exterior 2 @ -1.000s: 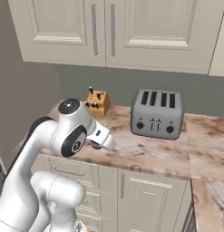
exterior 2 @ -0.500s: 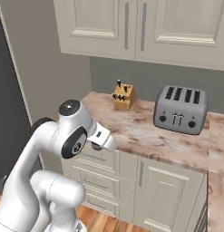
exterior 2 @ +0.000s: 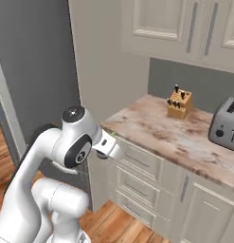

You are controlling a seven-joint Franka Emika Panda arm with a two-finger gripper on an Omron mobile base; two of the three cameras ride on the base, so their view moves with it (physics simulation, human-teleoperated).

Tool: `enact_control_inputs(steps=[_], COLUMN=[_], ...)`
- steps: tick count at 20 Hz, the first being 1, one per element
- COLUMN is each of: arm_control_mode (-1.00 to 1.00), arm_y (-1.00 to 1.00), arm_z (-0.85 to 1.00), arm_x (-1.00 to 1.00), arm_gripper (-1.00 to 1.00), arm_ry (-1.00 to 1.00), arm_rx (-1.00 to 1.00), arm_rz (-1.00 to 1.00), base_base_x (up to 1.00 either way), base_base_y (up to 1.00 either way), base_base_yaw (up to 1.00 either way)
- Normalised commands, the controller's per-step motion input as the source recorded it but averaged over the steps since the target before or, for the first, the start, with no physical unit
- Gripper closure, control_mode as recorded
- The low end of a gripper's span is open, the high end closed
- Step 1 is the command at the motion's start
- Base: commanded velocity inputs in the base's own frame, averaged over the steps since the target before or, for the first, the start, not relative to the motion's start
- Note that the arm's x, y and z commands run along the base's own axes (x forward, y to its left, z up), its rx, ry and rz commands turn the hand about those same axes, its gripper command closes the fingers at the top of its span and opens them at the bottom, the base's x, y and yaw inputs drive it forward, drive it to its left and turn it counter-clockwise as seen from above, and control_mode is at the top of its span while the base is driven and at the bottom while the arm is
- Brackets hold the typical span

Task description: Place the eggplant in the correct fridge rack based on whether it is a fruit or vegetable. Finally, close the fridge door.

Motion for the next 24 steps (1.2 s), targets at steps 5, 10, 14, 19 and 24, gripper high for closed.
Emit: enact_control_inputs(steps=[5, 10, 14, 19, 24], arm_control_mode=[1.0, 1.0, 1.0, 1.0, 1.0], arm_y=[0.0, 0.0, 0.0, 0.0, 0.0], arm_z=[0.0, 0.0, 0.0, 0.0, 0.0], arm_x=[0.0, 0.0, 0.0, 0.0, 0.0], arm_gripper=[1.0, 1.0, 1.0, 1.0, 1.0], arm_ry=[0.0, 0.0, 0.0, 0.0, 0.0], arm_rx=[0.0, 0.0, 0.0, 0.0, 0.0], arm_rz=[0.0, 0.0, 0.0, 0.0, 0.0], base_base_x=[-0.75, -0.7, -0.47, -0.09, 0.33], base_base_y=[0.04, 0.23, 0.63, 0.88, 0.73], base_base_yaw=[0.72, 0.77, 0.73, 0.64, 0.43])
